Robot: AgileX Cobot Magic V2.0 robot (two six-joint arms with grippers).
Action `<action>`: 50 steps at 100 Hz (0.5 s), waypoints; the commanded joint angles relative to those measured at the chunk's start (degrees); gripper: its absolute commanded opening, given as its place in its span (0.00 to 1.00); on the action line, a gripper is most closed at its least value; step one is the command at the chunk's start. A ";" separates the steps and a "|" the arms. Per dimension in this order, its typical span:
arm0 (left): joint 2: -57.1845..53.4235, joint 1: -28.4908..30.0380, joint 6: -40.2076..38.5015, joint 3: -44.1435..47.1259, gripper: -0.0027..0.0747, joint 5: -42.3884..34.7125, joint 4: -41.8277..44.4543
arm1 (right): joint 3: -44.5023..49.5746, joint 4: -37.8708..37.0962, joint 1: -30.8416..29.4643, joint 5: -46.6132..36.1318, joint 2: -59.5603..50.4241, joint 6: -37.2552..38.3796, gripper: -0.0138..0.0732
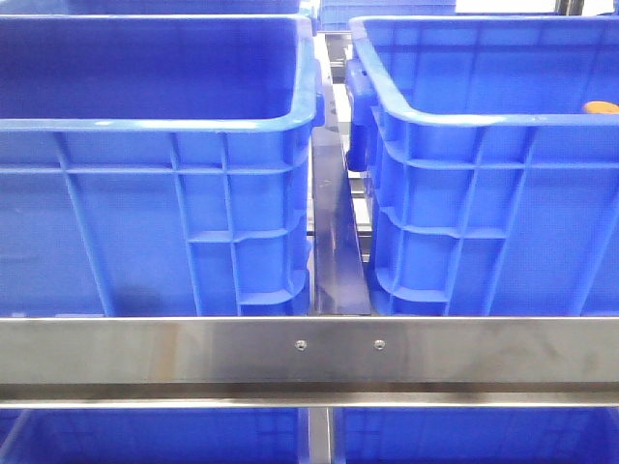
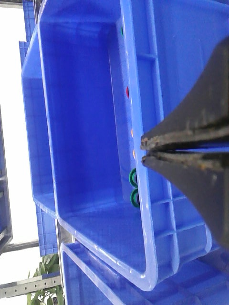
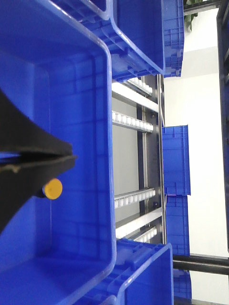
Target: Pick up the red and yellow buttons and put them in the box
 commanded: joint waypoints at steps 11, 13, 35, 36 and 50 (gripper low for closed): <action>-1.87 0.09 -0.10 2.81 0.01 -4.89 -0.52 | -1.39 -14.24 -0.39 3.06 -0.23 13.99 0.08; -1.87 0.09 -0.10 2.81 0.01 -4.89 -0.52 | -1.39 -17.22 -0.39 3.06 -0.23 16.89 0.08; -1.87 0.09 -0.10 2.81 0.01 -4.89 -0.52 | -1.39 -54.50 -0.33 2.22 -0.23 55.06 0.08; -1.87 0.09 -0.10 2.81 0.01 -4.89 -0.52 | -1.39 -55.72 -0.33 2.21 -0.23 56.30 0.08; -1.87 0.09 -0.10 2.81 0.01 -4.89 -0.52 | -1.39 -78.91 0.88 0.96 -0.23 79.66 0.08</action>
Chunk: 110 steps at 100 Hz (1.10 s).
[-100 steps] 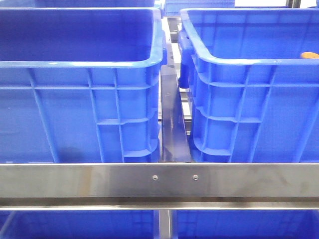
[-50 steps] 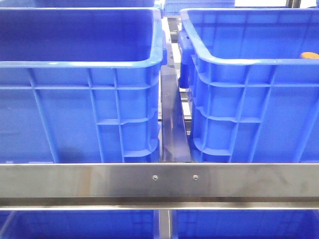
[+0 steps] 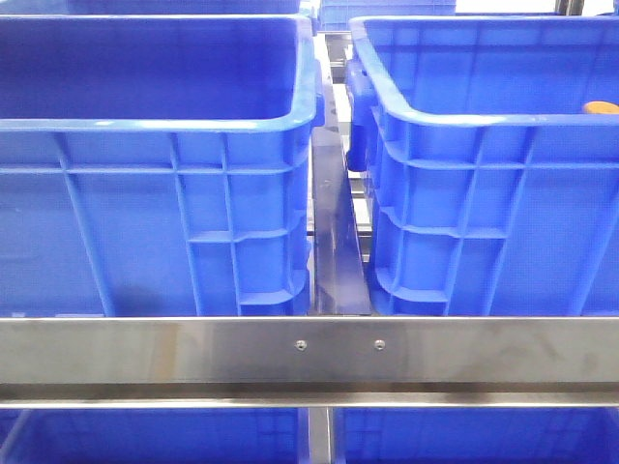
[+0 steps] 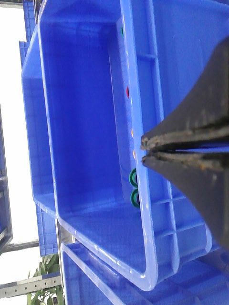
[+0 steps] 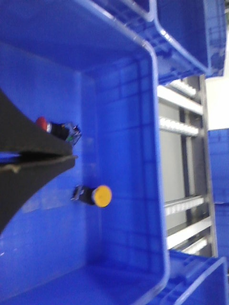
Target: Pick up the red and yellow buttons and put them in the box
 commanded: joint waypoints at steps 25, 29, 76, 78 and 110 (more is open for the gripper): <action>-1.87 0.09 -0.10 2.81 0.01 -4.89 -0.52 | 0.33 -39.50 2.47 -9.60 -1.79 41.74 0.08; -1.87 0.09 -0.10 2.81 0.01 -4.89 -0.52 | 1.32 -39.60 2.47 -11.16 -2.70 42.09 0.08; -1.87 0.09 -0.10 2.81 0.01 -4.89 -0.52 | 22.16 -39.60 2.52 -16.37 -27.42 42.09 0.08; -1.87 0.09 -0.10 2.81 0.01 -4.89 -0.52 | 23.03 -39.60 2.52 -16.37 -28.67 42.09 0.08; -1.87 0.09 -0.10 2.81 0.01 -4.89 -0.52 | 30.14 -39.60 3.00 -16.45 -37.24 42.30 0.08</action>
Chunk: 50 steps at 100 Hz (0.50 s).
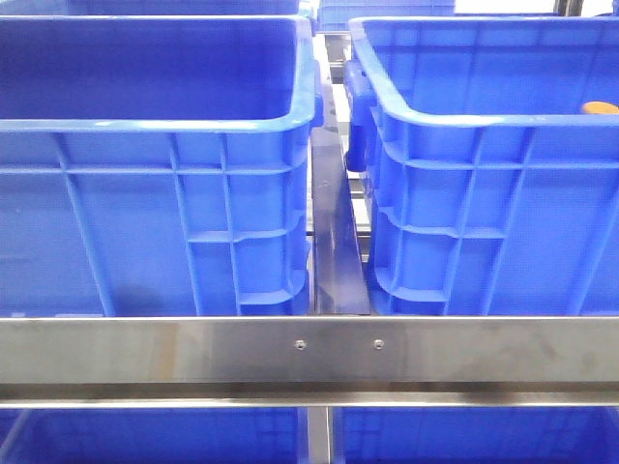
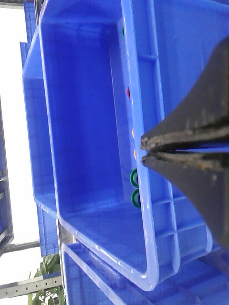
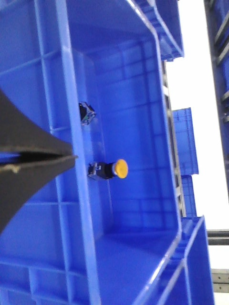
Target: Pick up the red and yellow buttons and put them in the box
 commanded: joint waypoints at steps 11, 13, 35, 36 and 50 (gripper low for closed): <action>-1.87 0.09 -0.10 2.81 0.01 -4.89 -0.52 | -1.04 -0.73 0.14 -6.23 -1.42 0.26 0.08; -1.87 0.09 -0.10 2.81 0.01 -4.89 -0.52 | -1.04 -0.73 0.14 -6.30 -1.42 0.26 0.08; -1.87 0.09 -0.10 2.81 0.01 -4.89 -0.52 | -1.04 -0.73 0.08 -6.13 -1.42 0.33 0.08; -1.87 0.09 -0.10 2.81 0.01 -4.89 -0.52 | -1.04 -0.73 0.08 -6.13 -1.42 0.33 0.08; -1.87 0.09 -0.10 2.81 0.01 -4.89 -0.52 | -1.04 -0.73 0.08 -6.13 -1.42 0.33 0.08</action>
